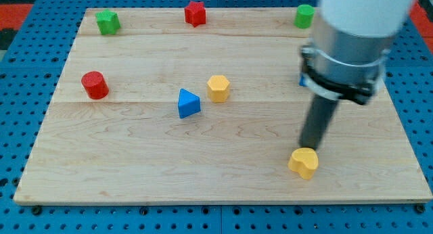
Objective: Move the blue triangle down and a bit left
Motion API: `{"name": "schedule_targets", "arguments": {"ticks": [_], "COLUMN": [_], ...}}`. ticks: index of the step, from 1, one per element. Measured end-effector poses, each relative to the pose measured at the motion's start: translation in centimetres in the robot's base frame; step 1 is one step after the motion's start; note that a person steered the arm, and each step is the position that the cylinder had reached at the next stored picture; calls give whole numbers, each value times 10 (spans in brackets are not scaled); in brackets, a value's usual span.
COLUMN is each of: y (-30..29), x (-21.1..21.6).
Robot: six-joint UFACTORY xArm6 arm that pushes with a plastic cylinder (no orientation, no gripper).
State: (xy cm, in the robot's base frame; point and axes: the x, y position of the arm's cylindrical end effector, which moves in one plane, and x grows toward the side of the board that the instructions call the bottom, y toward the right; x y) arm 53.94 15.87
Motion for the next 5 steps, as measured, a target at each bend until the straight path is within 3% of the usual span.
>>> {"name": "schedule_targets", "arguments": {"ticks": [3,5], "y": [-48,-64], "x": [-48,-49]}}
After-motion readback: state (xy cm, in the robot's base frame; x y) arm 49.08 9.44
